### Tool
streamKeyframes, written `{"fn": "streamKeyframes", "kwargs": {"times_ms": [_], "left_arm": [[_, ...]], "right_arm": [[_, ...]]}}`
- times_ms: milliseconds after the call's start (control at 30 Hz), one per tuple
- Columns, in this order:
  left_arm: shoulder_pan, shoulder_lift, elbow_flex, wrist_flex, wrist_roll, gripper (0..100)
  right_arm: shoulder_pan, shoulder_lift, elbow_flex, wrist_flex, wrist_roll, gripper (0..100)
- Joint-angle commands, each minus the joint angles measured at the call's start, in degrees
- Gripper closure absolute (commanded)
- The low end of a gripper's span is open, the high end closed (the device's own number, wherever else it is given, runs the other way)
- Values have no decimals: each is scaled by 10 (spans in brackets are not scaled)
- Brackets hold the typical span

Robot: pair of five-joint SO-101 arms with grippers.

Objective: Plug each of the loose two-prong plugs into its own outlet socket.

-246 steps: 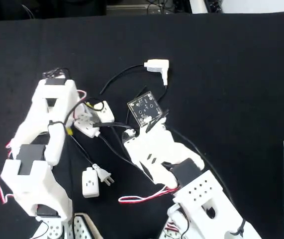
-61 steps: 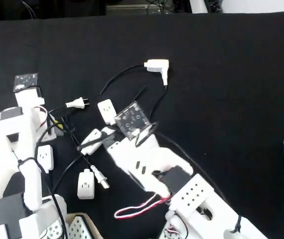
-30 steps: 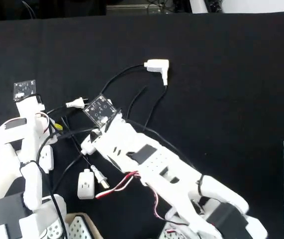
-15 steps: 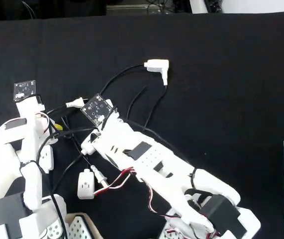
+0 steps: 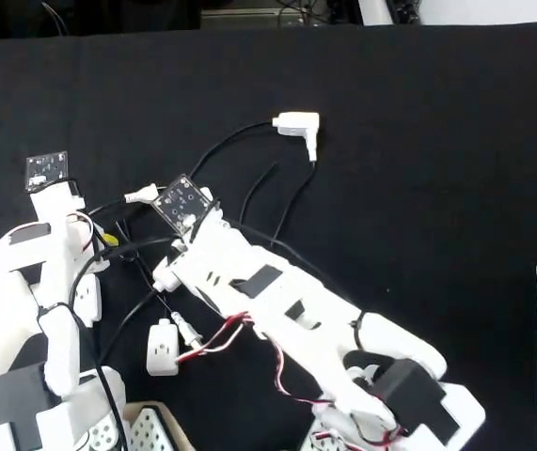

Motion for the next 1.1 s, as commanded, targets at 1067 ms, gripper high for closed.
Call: {"fn": "streamKeyframes", "kwargs": {"times_ms": [1067], "left_arm": [[-18, -18, -1, -10, 4, 745]], "right_arm": [[21, 105, -94, 92, 3, 987]]}}
